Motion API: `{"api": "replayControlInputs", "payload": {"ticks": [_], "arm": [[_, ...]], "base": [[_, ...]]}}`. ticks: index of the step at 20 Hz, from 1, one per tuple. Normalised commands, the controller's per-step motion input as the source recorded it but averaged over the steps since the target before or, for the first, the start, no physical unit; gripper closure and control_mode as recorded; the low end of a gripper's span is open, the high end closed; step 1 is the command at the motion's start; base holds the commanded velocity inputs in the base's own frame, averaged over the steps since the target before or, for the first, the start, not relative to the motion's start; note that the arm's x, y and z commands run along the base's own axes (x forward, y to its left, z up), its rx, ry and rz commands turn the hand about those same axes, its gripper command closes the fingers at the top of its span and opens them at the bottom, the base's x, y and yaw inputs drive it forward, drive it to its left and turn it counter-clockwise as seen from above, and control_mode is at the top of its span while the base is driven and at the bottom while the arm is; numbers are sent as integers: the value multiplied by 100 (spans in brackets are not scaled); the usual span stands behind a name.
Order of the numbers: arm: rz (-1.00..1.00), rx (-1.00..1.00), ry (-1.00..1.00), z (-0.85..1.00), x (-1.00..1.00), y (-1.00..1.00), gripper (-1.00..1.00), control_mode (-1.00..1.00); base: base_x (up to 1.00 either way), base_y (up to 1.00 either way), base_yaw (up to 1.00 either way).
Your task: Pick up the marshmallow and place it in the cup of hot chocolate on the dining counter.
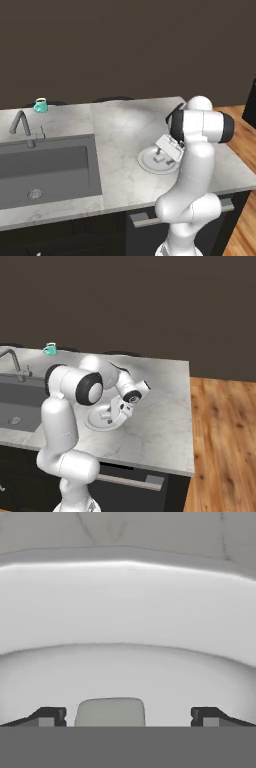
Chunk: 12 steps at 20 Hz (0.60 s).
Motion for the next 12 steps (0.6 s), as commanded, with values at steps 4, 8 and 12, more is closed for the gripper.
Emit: {"api": "replayControlInputs", "payload": {"ticks": [4, 8, 12], "arm": [[-3, 0, -3, -1, -23, 4, 100, -100], [-4, 0, 0, -9, 0, 31, 100, -100], [-4, 0, 0, -11, 3, 25, 100, -100]], "base": [[0, 0, 0], [0, 0, 0], [0, 0, 0]]}}
